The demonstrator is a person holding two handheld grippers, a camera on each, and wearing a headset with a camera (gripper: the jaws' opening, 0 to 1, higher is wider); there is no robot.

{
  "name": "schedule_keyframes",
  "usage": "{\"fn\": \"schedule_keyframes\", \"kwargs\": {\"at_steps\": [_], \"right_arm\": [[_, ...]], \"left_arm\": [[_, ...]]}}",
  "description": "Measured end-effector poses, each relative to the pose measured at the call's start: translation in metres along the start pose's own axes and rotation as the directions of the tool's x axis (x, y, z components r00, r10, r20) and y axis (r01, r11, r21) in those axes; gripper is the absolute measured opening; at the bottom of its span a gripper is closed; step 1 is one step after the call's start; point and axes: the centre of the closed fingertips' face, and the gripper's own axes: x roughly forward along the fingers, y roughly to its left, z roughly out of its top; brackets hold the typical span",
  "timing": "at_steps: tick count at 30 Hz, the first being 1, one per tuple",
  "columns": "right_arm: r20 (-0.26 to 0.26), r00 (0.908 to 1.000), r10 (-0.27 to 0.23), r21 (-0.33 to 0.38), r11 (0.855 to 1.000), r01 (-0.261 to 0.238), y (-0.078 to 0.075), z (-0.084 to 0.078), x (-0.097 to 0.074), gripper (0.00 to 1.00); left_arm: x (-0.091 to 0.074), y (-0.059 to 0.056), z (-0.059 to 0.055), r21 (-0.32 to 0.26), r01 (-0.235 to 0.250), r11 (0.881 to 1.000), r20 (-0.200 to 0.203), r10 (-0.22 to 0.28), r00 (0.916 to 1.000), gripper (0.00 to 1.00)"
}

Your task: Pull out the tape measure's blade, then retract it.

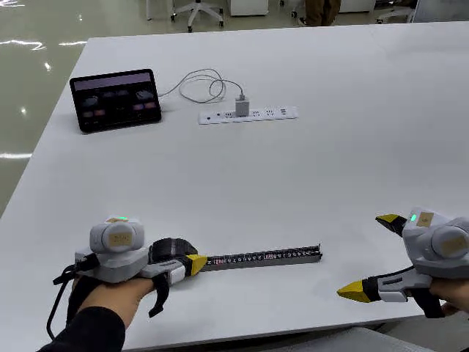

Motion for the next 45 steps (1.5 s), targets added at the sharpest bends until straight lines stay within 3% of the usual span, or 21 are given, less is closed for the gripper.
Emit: {"fn": "schedule_keyframes", "kwargs": {"at_steps": [4, 12, 19, 24, 30, 32, 37, 38, 41, 42, 43, 45], "right_arm": [[-0.013, 0.9998, 0.014, -0.011, 1.0, -0.015, -0.001, 0.0, 0.006, 1.0], [-0.058, 0.996, 0.069, -0.083, 0.994, -0.074, -0.002, 0.005, 0.021, 1.0], [-0.135, 0.9777, 0.161, -0.202, 0.962, -0.186, 0.001, 0.012, 0.038, 0.99], [-0.226, 0.9483, 0.223, -0.268, 0.922, -0.281, 0.005, 0.009, 0.051, 0.97], [-0.315, 0.9075, 0.278, -0.333, 0.863, -0.38, 0.006, 0.007, 0.069, 0.86], [-0.328, 0.9024, 0.279, -0.334, 0.859, -0.387, 0.005, 0.007, 0.074, 0.82], [-0.372, 0.8763, 0.307, -0.342, 0.832, -0.436, 0.006, 0.004, 0.083, 0.73], [-0.386, 0.8677, 0.314, -0.353, 0.819, -0.453, 0.008, 0.003, 0.083, 0.7], [-0.412, 0.8492, 0.33, -0.359, 0.797, -0.485, 0.01, -0.002, 0.084, 0.6], [-0.42, 0.8454, 0.33, -0.359, 0.795, -0.489, 0.01, -0.004, 0.084, 0.56], [-0.436, 0.8358, 0.334, -0.353, 0.791, -0.5, 0.011, -0.007, 0.084, 0.52], [-0.449, 0.8298, 0.332, -0.363, 0.781, -0.508, 0.011, -0.012, 0.084, 0.46]], "left_arm": [[0.005, -0.004, 0.0, -0.057, 0.01, 0.998, 0.001, -0.01, 0.9999, 0.98], [0.012, -0.008, -0.004, -0.107, -0.038, 0.994, 0.01, 0.039, 0.9992, 0.98], [0.012, -0.01, 0.001, -0.142, -0.061, 0.988, 0.04, 0.067, 0.997, 0.99], [0.014, -0.015, 0.0, -0.11, -0.065, 0.992, 0.05, 0.071, 0.9962, 0.99], [0.016, -0.011, -0.003, -0.105, -0.07, 0.992, 0.05, 0.076, 0.9959, 1.0], [0.016, -0.011, -0.004, -0.104, -0.071, 0.992, 0.051, 0.077, 0.9958, 1.0], [0.018, -0.01, -0.002, -0.076, -0.08, 0.994, 0.066, 0.085, 0.9942, 1.0], [0.018, -0.01, -0.001, -0.069, -0.082, 0.994, 0.071, 0.087, 0.9937, 1.0], [0.018, -0.01, -0.001, -0.057, -0.083, 0.995, 0.071, 0.087, 0.9937, 1.0], [0.019, -0.01, -0.002, -0.057, -0.084, 0.995, 0.067, 0.087, 0.9939, 1.0], [0.019, -0.009, -0.003, -0.06, -0.086, 0.994, 0.064, 0.09, 0.9939, 1.0], [0.019, -0.009, -0.003, -0.06, -0.086, 0.994, 0.063, 0.09, 0.994, 1.0]]}}
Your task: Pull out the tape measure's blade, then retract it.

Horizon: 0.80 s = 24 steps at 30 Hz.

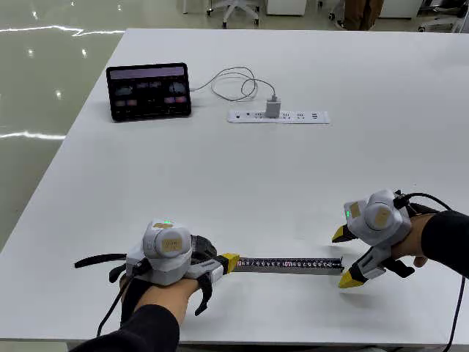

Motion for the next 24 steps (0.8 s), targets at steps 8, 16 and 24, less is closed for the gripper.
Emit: {"fn": "schedule_keyframes", "kwargs": {"at_steps": [8, 16, 24], "right_arm": [[-0.005, 1.0, 0.001, -0.005, 1.0, -0.001, -0.0001, -0.004, 0.0002, 0.28], [-0.001, 1.0, 0.002, -0.017, 1.0, -0.002, 0.0011, -0.0041, 0.002, 0.17], [0.005, 0.9999, -0.013, -0.023, 1.0, 0.013, 0.0005, -0.0042, 0.0044, 0.12]], "left_arm": [[0.0052, -0.0013, -0.0014, 0.011, 0.002, 1.0, -0.004, -0.002, 1.0, 1.0], [0.0063, -0.0013, -0.001, 0.012, 0.006, 1.0, 0.003, -0.006, 1.0, 1.0], [0.0056, -0.0008, 0.0007, 0.012, 0.005, 1.0, 0.018, -0.005, 0.9998, 1.0]]}}
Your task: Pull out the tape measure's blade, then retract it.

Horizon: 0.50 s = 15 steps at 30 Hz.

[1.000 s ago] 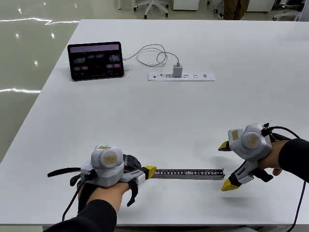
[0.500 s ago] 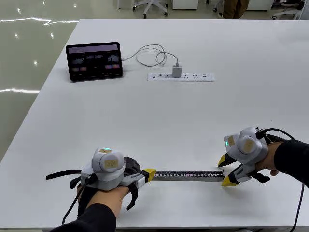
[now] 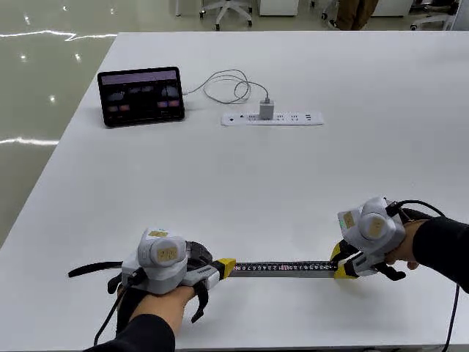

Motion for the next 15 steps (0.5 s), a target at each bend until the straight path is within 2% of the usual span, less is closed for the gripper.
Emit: {"fn": "schedule_keyframes", "kwargs": {"at_steps": [5, 7, 12, 15], "right_arm": [[0.019, 0.9996, -0.021, -0.001, 1.0, 0.021, 0.0005, -0.0002, 0.0, 0.12], [0.019, 0.9996, -0.022, 0.029, 0.999, 0.022, 0.0004, 0.0002, 0.0, 0.11], [-0.018, 0.9993, -0.032, 0.02, 0.999, 0.032, 0.0017, 0.0016, 0.001, 0.11], [-0.021, 0.999, -0.04, 0.035, 0.999, 0.041, 0.0013, 0.0008, 0.0004, 0.11]], "left_arm": [[0.0011, -0.0017, 0.0019, 0.006, 0.007, 1.0, 0.015, -0.007, 0.9999, 0.99], [0.0015, -0.002, 0.002, -0.006, 0.009, 1.0, 0.019, -0.009, 0.9998, 0.97], [0.0029, 0.0014, -0.0008, -0.024, -0.003, 1.0, 0.009, 0.003, 1.0, 0.94], [0.0048, 0.0053, -0.0038, -0.044, -0.014, 0.999, -0.003, 0.014, 0.9999, 0.9]]}}
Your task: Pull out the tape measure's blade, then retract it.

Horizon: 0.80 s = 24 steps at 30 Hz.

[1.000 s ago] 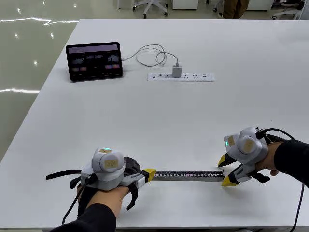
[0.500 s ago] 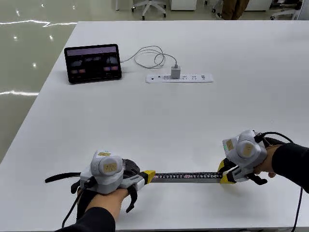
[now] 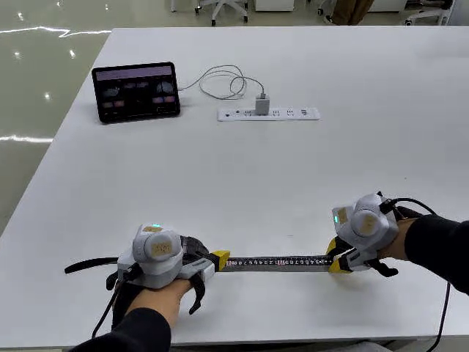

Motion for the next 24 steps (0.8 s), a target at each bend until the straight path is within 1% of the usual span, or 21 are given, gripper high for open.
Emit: {"fn": "schedule_keyframes", "kwargs": {"at_steps": [1, 4, 6, 8, 9, 13, 15, 18, 20, 21, 24], "right_arm": [[0.004, 1.0, -0.004, 0.018, 1.0, 0.004, -0.0001, -0.0004, -0.0001, 0.11], [0.005, 0.9999, -0.014, 0.032, 0.999, 0.014, 0.0003, -0.0003, -0.0002, 0.11], [-0.01, 0.9998, -0.019, 0.043, 0.999, 0.02, 0.0006, 0.0001, 0.0002, 0.11], [-0.02, 0.9996, -0.021, 0.041, 0.999, 0.022, 0.0006, 0.0002, 0.0005, 0.11], [-0.026, 0.9994, -0.02, 0.048, 0.999, 0.022, -0.0001, 0.0, 0.0005, 0.11], [-0.035, 0.9992, -0.021, 0.058, 0.998, 0.023, -0.0005, -0.001, 0.0003, 0.11], [-0.034, 0.9992, -0.021, 0.067, 0.997, 0.023, -0.0006, -0.0013, 0.0003, 0.11], [-0.031, 0.9993, -0.022, 0.076, 0.997, 0.024, -0.0008, -0.0014, 0.0006, 0.11], [-0.029, 0.9993, -0.022, 0.079, 0.997, 0.025, -0.0008, -0.0015, 0.0007, 0.11], [-0.028, 0.9994, -0.023, 0.081, 0.996, 0.025, -0.0008, -0.0015, 0.0007, 0.11], [-0.023, 0.9994, -0.024, 0.087, 0.996, 0.026, -0.0011, -0.0016, 0.0009, 0.11]], "left_arm": [[0.001, 0.0012, -0.0019, -0.01, -0.002, 1.0, -0.009, 0.002, 1.0, 0.88], [0.0033, -0.0011, -0.0036, -0.032, 0.013, 0.999, -0.009, -0.014, 0.9999, 0.86], [0.0029, -0.0024, -0.0031, -0.023, 0.014, 1.0, -0.01, -0.014, 0.9999, 0.82], [0.0033, -0.0029, -0.0039, -0.032, 0.014, 0.999, -0.015, -0.015, 0.9998, 0.77], [0.0035, -0.0018, -0.004, -0.031, 0.011, 0.999, -0.015, -0.011, 0.9998, 0.77], [0.0052, 0.0038, -0.0061, -0.033, -0.005, 0.999, -0.024, 0.004, 0.9997, 0.69], [0.0052, 0.0045, -0.0064, -0.04, -0.007, 0.999, -0.026, 0.006, 0.9996, 0.68], [0.0053, 0.0045, -0.0065, -0.032, -0.007, 0.999, -0.027, 0.006, 0.9996, 0.68], [0.0057, 0.0047, -0.0081, -0.037, -0.001, 0.999, -0.045, -0.001, 0.999, 0.68], [0.0062, 0.005, -0.0084, -0.044, 0.001, 0.999, -0.047, -0.003, 0.9989, 0.68], [0.0062, 0.0034, -0.0094, -0.014, -0.004, 1.0, -0.059, 0.004, 0.9983, 0.67]]}}
